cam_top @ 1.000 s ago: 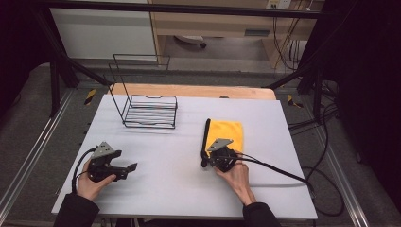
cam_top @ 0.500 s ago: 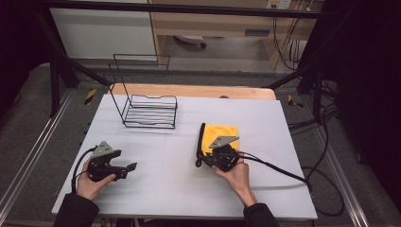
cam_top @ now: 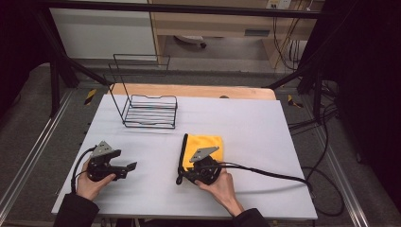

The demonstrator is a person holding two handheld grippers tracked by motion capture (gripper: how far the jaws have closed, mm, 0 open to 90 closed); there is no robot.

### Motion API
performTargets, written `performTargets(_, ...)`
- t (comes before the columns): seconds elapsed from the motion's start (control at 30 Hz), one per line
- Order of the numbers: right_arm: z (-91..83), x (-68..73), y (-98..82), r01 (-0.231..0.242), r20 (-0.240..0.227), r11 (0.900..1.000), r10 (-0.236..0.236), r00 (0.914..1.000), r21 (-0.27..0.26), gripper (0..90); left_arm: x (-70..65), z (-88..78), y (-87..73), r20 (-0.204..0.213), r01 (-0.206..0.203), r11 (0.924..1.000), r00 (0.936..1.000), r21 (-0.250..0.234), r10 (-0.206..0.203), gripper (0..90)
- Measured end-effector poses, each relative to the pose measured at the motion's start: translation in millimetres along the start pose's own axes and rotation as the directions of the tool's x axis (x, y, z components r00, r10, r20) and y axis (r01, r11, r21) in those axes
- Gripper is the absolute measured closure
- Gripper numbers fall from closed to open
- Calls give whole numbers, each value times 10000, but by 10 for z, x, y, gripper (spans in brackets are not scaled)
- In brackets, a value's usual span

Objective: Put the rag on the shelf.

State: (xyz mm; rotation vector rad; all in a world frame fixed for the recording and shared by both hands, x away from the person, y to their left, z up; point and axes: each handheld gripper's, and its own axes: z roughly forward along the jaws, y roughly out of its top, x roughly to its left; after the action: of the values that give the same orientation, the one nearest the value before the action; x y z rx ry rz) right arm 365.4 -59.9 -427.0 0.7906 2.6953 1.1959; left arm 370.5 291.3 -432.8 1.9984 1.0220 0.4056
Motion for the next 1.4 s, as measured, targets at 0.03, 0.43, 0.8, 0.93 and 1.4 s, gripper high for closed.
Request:
performTargets(0.03, 26, -5, -12, 11, -26, 9999, -11, 10000, 119, 807, -6, 3, 4, 15, 10, 10000, 10000, 6, -10, 133)
performTargets(0.43, -282, -167, -101, -280, 389, 9941, 322, 9987, -1052, 455, -288, 78, 194, 456, -175, 9998, 9988, 81, 171, 127)
performTargets(0.8, -638, -505, -561, -1541, 1360, 9778, 1735, 9754, -1421, 288, -832, 411, 527, 1079, -653, 9960, 9924, 611, 584, 169)
performTargets(0.93, -646, -525, -709, -2106, 1542, 9703, 2277, 9615, -1194, 307, -1008, 622, 607, 1262, -712, 9928, 9903, 967, 588, 225)
performTargets(1.4, -505, -484, -778, -2788, 1738, 9564, 2901, 9411, -870, 526, -1171, 1000, 456, 1883, -345, 9833, 9821, 1785, 3, 516)
